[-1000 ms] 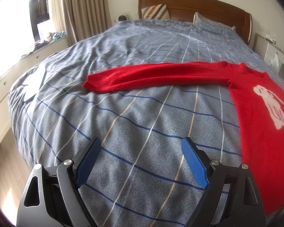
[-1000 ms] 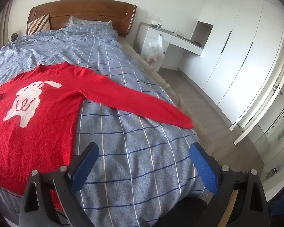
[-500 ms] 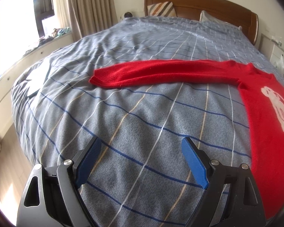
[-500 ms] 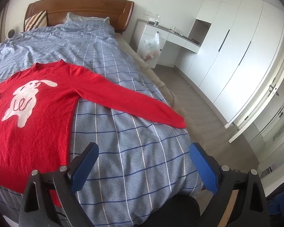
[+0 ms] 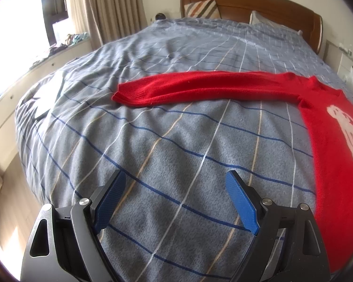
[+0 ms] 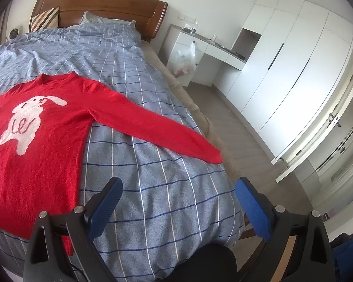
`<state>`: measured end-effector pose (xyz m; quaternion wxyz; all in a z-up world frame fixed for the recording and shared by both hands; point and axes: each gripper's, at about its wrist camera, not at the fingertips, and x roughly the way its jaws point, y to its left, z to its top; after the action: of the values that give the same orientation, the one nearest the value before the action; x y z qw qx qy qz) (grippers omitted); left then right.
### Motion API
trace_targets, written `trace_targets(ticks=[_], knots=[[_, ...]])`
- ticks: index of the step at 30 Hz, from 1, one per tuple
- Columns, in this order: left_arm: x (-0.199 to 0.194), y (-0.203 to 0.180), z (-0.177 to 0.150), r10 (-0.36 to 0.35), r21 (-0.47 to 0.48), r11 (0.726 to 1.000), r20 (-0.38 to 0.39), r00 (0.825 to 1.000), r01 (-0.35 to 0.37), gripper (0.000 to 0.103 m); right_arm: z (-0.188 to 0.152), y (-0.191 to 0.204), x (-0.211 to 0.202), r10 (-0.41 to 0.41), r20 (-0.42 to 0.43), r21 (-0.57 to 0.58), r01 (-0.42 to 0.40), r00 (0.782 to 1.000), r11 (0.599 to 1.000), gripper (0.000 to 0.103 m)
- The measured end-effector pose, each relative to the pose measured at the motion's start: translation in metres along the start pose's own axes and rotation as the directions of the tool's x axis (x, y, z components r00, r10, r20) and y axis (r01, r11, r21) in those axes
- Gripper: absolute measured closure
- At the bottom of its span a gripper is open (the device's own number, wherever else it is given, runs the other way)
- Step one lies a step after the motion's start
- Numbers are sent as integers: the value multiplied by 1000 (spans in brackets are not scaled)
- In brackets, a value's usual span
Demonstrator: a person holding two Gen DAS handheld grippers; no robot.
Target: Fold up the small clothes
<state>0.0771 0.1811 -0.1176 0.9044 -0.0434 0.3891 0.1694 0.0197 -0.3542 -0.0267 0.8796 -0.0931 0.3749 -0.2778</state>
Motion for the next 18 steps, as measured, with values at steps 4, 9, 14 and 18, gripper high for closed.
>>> trace_targets(ticks=[4,9,14,18], knots=[[2,-2,0,5,6,1000,-5,1000,-5,15,0,0,1,-3,-1,-4,3,1000,1000,7],[3,-4,-1,11,18,1000,-9,1000,-11,13,0,1,5,-7,-7,-9,7,1000,1000,7],[4,-5,-2,15,28,999,-15,1000,-14,11,1,1,5,-7,-7,-9,7,1000,1000,7],[8,-7,-3,13,36,999,-35,999,-12,9,1,1,6,-8,-8,-11,8,1000,1000,7]])
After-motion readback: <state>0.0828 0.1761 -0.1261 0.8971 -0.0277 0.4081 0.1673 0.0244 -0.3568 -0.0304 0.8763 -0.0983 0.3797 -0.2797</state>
